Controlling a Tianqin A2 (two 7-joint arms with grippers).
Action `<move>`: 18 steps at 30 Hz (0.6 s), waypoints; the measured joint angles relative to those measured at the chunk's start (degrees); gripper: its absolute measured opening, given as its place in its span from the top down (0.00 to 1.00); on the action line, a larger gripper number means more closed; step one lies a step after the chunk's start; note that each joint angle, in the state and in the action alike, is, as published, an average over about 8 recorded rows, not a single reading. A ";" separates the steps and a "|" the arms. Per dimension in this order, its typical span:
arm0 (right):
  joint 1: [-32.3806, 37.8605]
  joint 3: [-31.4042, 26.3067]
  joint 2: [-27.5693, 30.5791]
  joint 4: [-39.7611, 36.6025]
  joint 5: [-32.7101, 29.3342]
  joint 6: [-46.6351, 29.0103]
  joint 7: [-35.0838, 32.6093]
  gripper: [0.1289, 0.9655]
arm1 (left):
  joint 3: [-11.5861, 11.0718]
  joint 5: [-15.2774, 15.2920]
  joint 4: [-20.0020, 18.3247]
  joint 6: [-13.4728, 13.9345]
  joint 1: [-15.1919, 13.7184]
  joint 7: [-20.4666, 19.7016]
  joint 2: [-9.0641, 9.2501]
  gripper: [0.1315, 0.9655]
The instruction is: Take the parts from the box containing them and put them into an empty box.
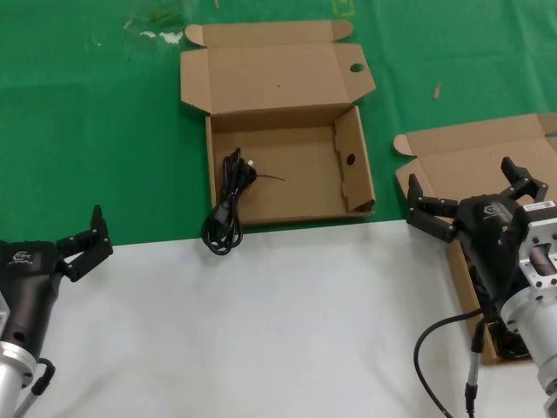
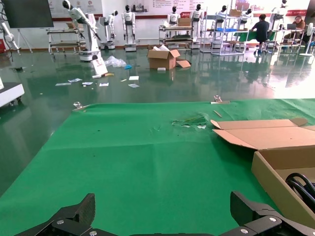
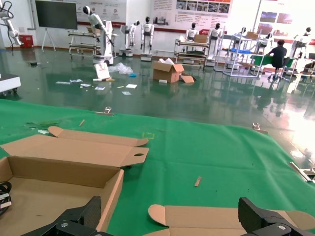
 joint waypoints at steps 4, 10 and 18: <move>0.00 0.00 0.00 0.00 0.00 0.00 0.00 0.00 | 0.00 0.00 0.00 0.00 0.00 0.00 0.00 0.00; 0.00 0.00 0.00 0.00 0.00 0.00 0.00 0.00 | 0.00 0.00 0.00 0.00 0.00 0.00 0.00 0.00; 0.00 0.00 0.00 0.00 0.00 0.00 0.00 0.00 | 0.00 0.00 0.00 0.00 0.00 0.00 0.00 0.00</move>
